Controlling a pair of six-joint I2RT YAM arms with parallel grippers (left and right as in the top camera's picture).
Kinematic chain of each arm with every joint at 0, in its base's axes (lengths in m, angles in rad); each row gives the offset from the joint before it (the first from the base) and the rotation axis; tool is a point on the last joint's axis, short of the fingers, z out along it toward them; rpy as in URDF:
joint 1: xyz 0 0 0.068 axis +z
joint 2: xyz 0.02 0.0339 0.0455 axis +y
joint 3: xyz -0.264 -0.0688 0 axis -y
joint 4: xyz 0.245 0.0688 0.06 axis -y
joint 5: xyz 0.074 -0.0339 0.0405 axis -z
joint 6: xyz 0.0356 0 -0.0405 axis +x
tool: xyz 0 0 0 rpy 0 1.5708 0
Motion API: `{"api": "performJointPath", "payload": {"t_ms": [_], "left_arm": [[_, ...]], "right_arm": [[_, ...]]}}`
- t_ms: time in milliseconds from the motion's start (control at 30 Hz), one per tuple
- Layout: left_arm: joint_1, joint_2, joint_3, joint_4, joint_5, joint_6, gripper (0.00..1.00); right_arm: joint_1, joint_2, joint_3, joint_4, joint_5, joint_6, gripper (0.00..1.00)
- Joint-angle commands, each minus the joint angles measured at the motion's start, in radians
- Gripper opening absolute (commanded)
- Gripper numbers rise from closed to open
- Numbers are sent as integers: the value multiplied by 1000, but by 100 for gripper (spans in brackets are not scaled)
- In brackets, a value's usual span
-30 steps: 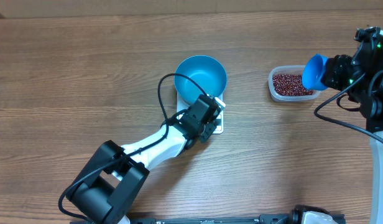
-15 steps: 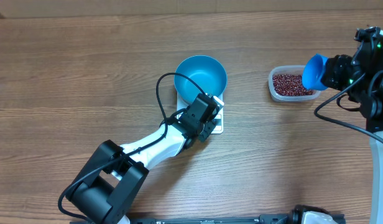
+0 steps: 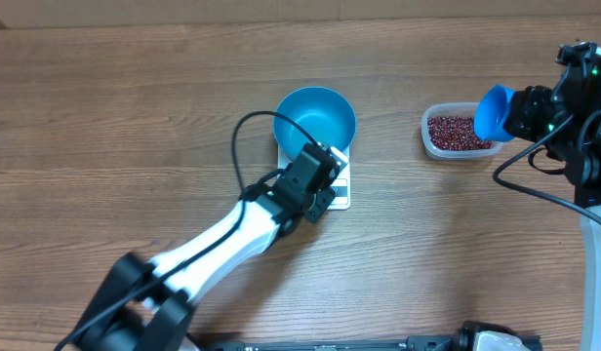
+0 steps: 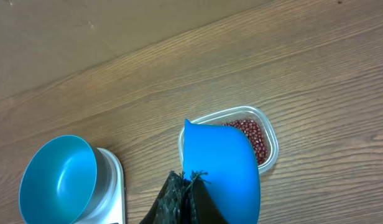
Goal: Scoop item into bowl and weigh 150g on scale
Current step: 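Lift the left gripper off the scale and pull it back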
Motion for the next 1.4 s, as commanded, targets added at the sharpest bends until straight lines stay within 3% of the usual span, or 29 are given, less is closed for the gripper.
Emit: {"api": "performJointPath", "payload": {"t_ms": [0,67,100,167,200,700,1033,1367], "left_arm": [[3,-141,31,-82,6,-57,4],[3,-183,31,-126,6,-68,5],[3,-203,31,-145,6,-68,18],[3,-237,31,-175,6,-68,80],[3,-249,31,-184,6,-68,100],[6,-433,31,-206,-8,-68,100],[6,-587,31,-316,-69,-68,99],[6,-661,31,-349,64,-68,99]], "right_arm": [[-3,-10,25,10,11,-1,4],[-3,-10,25,13,11,-1,4],[-3,-10,25,14,11,-2,4],[-3,-10,25,16,11,-2,4],[-3,-10,25,17,11,-2,4],[-3,-10,25,17,26,-2,4],[-3,-10,25,17,25,-2,4],[-3,-10,25,17,25,-2,4]]}}
